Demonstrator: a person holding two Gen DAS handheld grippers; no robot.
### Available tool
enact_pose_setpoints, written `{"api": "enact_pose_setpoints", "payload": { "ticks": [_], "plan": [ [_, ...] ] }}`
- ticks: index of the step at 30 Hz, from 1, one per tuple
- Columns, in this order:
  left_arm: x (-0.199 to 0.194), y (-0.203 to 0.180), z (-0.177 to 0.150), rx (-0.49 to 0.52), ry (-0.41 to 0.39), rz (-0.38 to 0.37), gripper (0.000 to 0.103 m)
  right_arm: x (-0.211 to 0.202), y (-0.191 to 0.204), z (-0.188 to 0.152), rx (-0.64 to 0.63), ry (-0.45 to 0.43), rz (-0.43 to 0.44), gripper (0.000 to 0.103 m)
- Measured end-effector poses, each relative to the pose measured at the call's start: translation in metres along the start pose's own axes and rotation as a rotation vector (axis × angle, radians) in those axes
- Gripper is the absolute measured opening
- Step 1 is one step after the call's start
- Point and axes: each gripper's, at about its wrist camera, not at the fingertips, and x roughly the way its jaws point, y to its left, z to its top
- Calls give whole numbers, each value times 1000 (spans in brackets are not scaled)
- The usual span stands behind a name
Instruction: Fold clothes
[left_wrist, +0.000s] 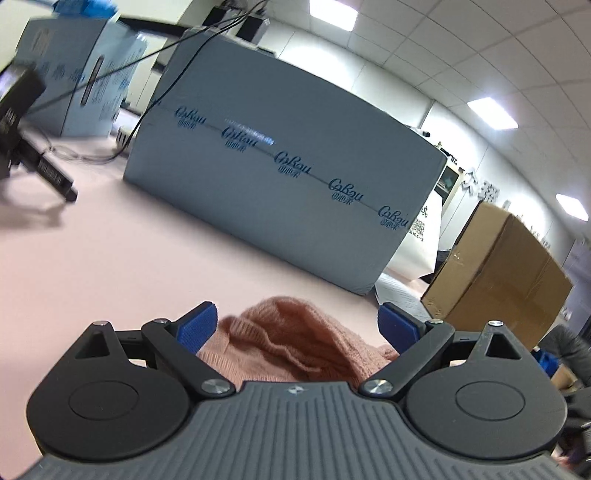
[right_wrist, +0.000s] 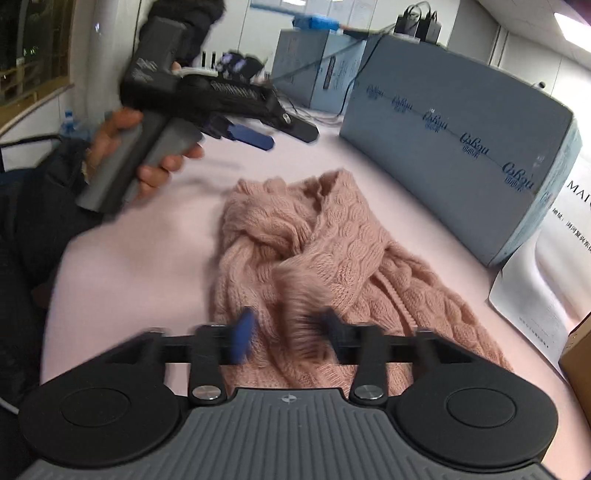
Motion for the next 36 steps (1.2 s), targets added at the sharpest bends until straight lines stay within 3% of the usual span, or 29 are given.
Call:
{"api": "enact_pose_setpoints", "payload": {
  "ticks": [3,5,8,13,18,21,22,25,27,29,31,33,36],
  "plan": [
    [19,-20,8,88,55,-39,94,-28,-11,0,132,-161,0,41],
    [39,-37,14,164,108,-55,94,-33,-19,-1,266,-258,37,23],
    [71,-49,15,203,210,-7,94,-7,-23,-8,460,-221,56,16],
    [108,-33,-1,182,359,97,94,26,-4,-35,469,-35,41,14],
    [117,-34,-9,237,347,144,94,13,1,-45,486,-52,23,16],
    [122,-39,-16,327,334,179,95,-18,12,-48,441,-101,-37,35],
    [123,-39,-16,337,330,183,95,-31,14,-52,430,-136,-69,45],
    [120,-35,-10,302,320,171,94,-68,13,-69,448,-215,-181,55],
    [108,-25,0,216,291,144,94,-83,7,-77,502,-249,-230,65],
    [92,-16,8,137,233,127,94,-117,3,-95,647,-334,-326,80],
    [73,-7,15,64,160,128,94,-143,4,-113,762,-412,-443,84],
    [53,-3,16,37,63,191,96,-171,16,-132,861,-459,-691,84],
    [40,-6,17,61,-11,223,103,-191,28,-144,879,-453,-857,84]
  ]
}}
